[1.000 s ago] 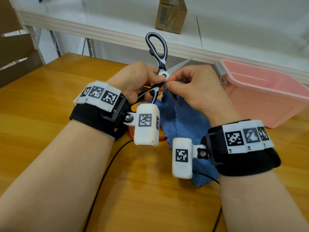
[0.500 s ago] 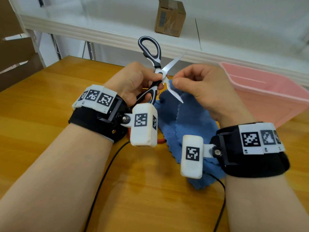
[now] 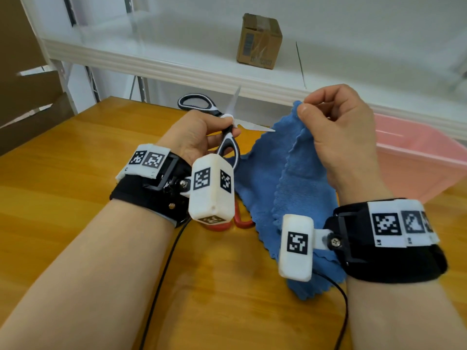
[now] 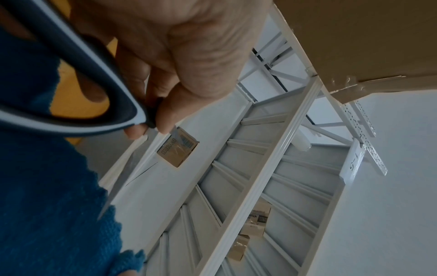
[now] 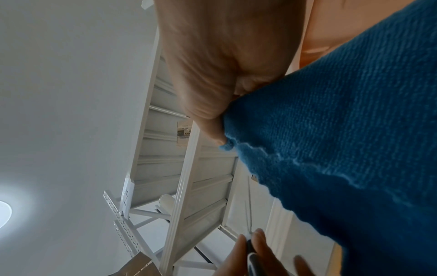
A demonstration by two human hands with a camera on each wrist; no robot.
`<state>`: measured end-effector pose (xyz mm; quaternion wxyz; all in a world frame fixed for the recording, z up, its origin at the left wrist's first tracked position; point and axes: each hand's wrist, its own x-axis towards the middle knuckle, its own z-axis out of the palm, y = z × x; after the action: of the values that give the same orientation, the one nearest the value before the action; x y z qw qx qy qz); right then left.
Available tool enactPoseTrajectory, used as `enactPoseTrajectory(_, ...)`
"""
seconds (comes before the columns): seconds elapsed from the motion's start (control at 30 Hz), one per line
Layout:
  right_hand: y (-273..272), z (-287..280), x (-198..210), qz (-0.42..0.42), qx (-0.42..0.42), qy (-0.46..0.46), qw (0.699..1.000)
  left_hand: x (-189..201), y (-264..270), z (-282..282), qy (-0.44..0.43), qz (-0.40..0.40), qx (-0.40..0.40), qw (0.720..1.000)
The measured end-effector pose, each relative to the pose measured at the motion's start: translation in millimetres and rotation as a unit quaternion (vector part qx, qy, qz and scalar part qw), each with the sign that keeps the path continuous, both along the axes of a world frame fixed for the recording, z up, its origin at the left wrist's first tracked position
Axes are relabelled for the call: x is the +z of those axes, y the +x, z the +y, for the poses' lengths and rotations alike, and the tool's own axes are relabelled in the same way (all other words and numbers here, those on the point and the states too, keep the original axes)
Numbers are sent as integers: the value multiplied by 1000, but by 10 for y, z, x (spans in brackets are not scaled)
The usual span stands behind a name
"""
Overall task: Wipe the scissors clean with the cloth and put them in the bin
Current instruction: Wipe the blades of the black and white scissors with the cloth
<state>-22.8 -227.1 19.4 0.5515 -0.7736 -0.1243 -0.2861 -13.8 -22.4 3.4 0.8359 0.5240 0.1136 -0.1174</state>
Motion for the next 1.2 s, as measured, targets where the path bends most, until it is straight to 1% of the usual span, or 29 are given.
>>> enactPoseTrajectory(0.13,40,-6,-44,1,-25,-22,999,7,-11,-21,-14,6,13,1000)
enactPoseTrajectory(0.3,43,23,-57,9,-18,-53,998,-14,35,-25,4,6,1,1000)
enactPoseTrajectory(0.43,19,49,-41,25,4,-64,998,-26,41,-41,1,-3,-9,1000)
enactPoseTrajectory(0.53,15,94,-66,45,12,-96,994,-33,31,-75,-4,-8,-18,1000)
enactPoseTrajectory(0.63,28,135,-97,40,2,-128,991,-35,34,-106,-1,-15,-17,1000)
enactPoseTrajectory(0.8,47,170,-103,34,-17,-134,990,-25,36,-174,27,-40,9,999)
enactPoseTrajectory(0.9,44,172,-105,38,-33,-147,988,-13,21,-226,53,-62,-16,997)
enactPoseTrajectory(1.03,43,166,-112,31,-43,-140,989,-11,-9,-293,90,-85,-35,992)
enactPoseTrajectory(1.1,46,179,-118,34,-46,-148,987,-28,-7,-319,94,-93,-32,991)
enactPoseTrajectory(1.2,56,213,-147,38,-46,-167,984,-48,2,-351,88,-94,-7,992)
